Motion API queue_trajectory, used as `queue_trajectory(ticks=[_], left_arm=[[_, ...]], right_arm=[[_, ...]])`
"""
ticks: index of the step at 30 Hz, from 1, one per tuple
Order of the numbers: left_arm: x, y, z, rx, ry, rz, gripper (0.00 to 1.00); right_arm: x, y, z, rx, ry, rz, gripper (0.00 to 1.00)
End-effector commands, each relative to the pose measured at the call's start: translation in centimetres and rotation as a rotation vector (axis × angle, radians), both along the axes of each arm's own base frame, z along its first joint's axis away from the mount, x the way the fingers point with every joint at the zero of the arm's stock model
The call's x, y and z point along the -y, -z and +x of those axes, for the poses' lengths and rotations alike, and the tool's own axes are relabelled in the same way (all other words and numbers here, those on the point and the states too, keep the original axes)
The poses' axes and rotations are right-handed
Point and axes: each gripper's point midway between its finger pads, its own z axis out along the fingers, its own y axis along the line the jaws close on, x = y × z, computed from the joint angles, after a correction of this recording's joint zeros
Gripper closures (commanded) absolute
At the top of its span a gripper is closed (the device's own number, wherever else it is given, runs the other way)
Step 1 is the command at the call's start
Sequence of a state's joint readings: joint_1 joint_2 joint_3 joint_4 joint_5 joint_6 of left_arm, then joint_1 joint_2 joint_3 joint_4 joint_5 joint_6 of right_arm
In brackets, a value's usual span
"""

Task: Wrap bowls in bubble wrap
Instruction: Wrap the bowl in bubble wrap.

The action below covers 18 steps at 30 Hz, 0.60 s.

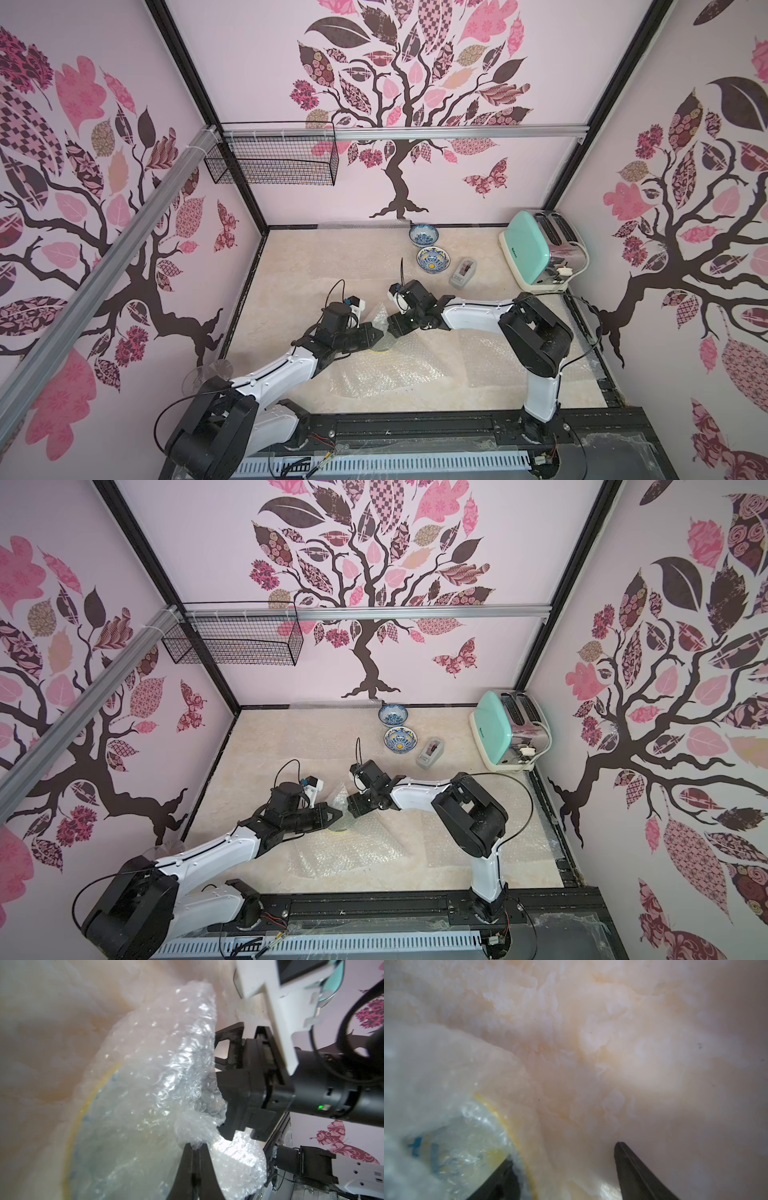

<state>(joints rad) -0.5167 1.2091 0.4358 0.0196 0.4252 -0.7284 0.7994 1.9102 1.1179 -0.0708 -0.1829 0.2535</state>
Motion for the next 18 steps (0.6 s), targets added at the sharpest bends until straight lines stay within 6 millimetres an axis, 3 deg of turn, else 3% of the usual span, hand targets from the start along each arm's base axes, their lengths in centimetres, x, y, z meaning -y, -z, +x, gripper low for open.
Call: queue_trajectory(ticks=[1, 6, 12, 14, 18], left_arm=[[-1.3, 2.9, -1.3, -0.071, -0.011, 0.091, 1.00], [-2.1, 3.7, -1.7, -0.080, -0.023, 0.131, 1.00], [-1.9, 3.4, -1.6, -0.072, -0.016, 0.121, 1.00], [-1.9, 3.4, -1.5, -0.071, -0.018, 0.123, 1.00], [-1.8, 3.4, -1.4, -0.069, -0.014, 0.121, 1.00]], right_arm=[[0.2, 1.3, -1.3, -0.048, -0.020, -0.029, 0.30], [0.5, -0.1, -0.9, -0.010, 0.002, -0.021, 0.26], [1.2, -3.9, -0.6, 0.067, 0.027, 0.018, 0.17], [1.1, -5.5, -0.8, 0.089, 0.025, 0.050, 0.11], [0.0, -7.1, -1.2, 0.083, -0.007, 0.132, 0.09]])
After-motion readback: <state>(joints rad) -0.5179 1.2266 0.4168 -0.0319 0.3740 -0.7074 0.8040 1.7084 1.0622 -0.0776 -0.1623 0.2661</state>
